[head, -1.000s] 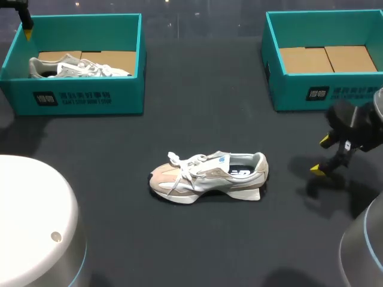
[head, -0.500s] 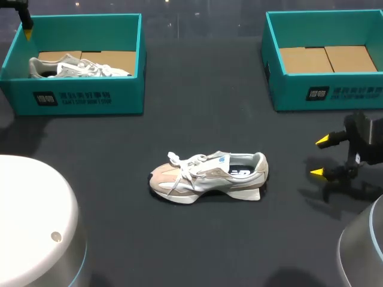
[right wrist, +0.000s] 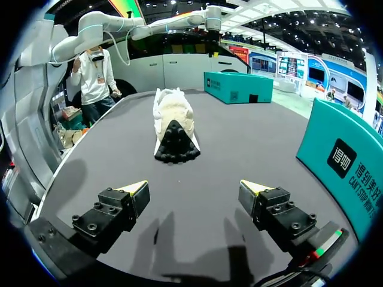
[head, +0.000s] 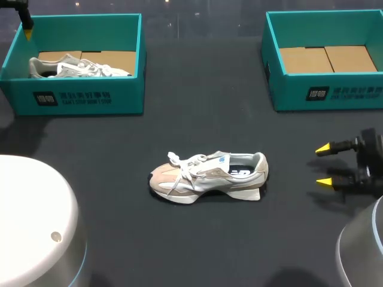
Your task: Take the shoe out of the shoebox, open the shoe tongue, remove and reinsert the insole, then place the shoe into the shoebox
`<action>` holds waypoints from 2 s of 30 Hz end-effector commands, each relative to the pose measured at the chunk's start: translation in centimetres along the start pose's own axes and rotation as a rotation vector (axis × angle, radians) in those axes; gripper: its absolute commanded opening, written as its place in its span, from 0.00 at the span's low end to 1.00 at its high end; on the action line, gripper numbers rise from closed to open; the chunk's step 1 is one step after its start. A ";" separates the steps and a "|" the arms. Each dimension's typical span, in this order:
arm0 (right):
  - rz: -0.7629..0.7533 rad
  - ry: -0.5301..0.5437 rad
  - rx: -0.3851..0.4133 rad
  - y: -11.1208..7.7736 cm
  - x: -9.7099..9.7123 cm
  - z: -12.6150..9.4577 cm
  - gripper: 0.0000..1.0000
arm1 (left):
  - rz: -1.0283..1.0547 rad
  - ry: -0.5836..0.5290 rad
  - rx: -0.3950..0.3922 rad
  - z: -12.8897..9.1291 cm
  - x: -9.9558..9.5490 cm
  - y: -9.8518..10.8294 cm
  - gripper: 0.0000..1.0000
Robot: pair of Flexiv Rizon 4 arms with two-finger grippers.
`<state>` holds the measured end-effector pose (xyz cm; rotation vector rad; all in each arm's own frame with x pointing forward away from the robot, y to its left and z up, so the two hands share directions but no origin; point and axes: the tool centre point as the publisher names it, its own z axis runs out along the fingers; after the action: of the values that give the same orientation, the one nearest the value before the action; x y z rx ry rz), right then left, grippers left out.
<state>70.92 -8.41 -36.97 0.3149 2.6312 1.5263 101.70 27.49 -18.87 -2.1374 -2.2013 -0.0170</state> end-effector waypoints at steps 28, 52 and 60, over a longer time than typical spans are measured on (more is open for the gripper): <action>-0.014 0.049 -0.050 1.3 1.7 4.6 1.00 | 0.001 0.001 -0.003 0.0 0.0 -0.1 1.00; -0.074 0.037 -0.095 3.3 2.8 8.9 1.00 | 0.001 0.001 -0.003 0.0 0.0 -0.1 1.00; -0.064 0.063 -0.112 3.9 2.7 10.4 1.00 | 0.001 0.001 -0.003 0.0 0.0 -0.1 1.00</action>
<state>69.98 2.36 -38.27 0.1796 2.5534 1.6793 101.70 27.49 -18.87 -2.1375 -2.2013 -0.0170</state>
